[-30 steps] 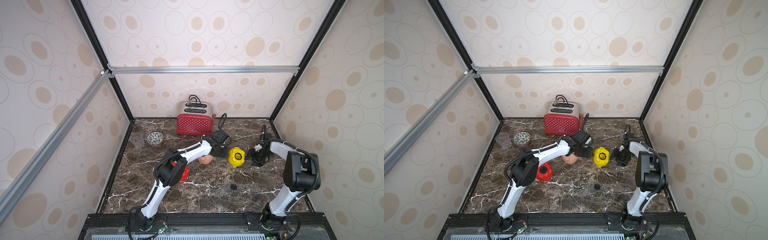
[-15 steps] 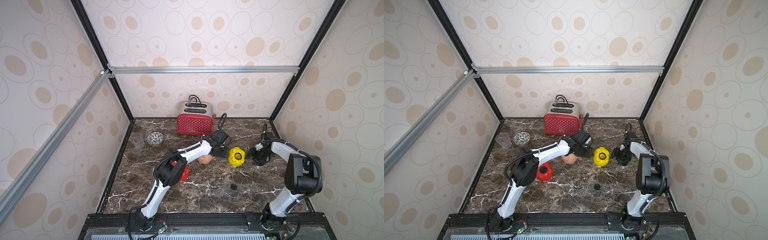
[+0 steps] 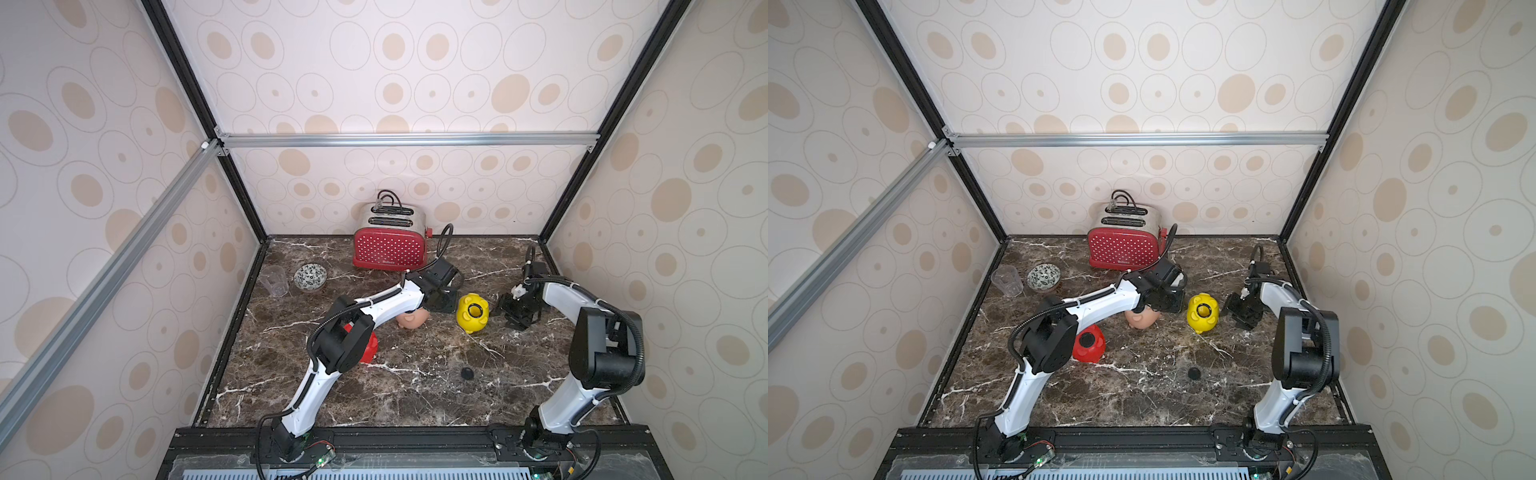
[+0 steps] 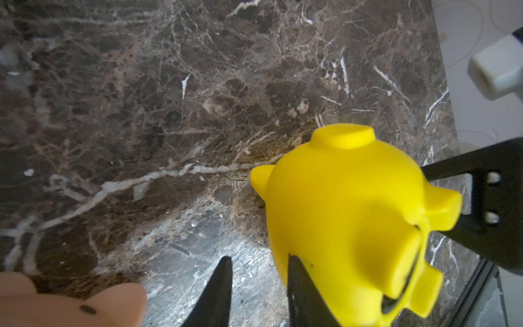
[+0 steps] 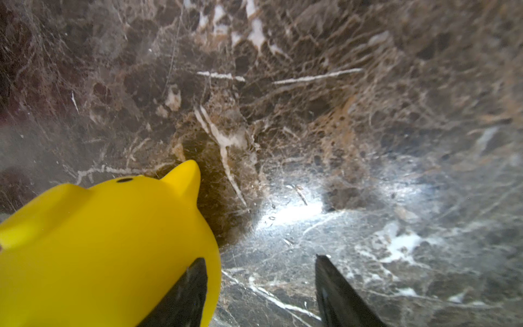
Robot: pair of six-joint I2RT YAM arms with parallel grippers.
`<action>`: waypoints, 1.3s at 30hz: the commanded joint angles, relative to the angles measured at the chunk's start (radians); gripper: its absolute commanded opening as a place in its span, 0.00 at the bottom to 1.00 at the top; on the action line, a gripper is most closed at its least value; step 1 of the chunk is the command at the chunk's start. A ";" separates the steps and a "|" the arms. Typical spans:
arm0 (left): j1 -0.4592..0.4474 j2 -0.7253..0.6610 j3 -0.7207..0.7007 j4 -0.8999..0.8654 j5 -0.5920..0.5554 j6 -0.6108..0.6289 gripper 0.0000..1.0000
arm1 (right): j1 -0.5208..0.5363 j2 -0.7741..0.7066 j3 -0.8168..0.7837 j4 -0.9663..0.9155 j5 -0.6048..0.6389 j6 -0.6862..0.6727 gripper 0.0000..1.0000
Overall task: Close piggy banks
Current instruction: Adjust the piggy bank at the center of the board.
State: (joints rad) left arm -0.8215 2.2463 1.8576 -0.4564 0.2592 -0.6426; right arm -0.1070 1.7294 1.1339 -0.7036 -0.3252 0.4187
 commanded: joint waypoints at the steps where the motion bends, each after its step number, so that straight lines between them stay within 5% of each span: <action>1: -0.005 0.001 0.043 0.002 0.000 -0.004 0.24 | 0.004 -0.024 0.020 -0.020 -0.012 0.001 0.63; 6: -0.004 -0.003 0.044 -0.009 -0.007 0.000 0.17 | 0.004 -0.024 0.022 -0.022 -0.012 0.000 0.63; 21: -0.004 -0.130 -0.040 0.010 -0.100 0.037 0.16 | -0.001 -0.156 0.018 -0.067 0.098 0.014 0.64; 34: -0.004 -0.549 -0.411 0.230 -0.164 0.147 0.20 | 0.001 -0.588 -0.054 -0.214 0.125 -0.064 0.64; 39: 0.005 -0.742 -0.600 0.277 -0.243 0.213 0.21 | 0.100 -0.711 -0.112 -0.226 0.146 -0.053 0.58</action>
State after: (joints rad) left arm -0.8223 1.5723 1.3216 -0.2192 0.0845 -0.5007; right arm -0.0563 1.0534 1.0557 -0.8753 -0.1959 0.3759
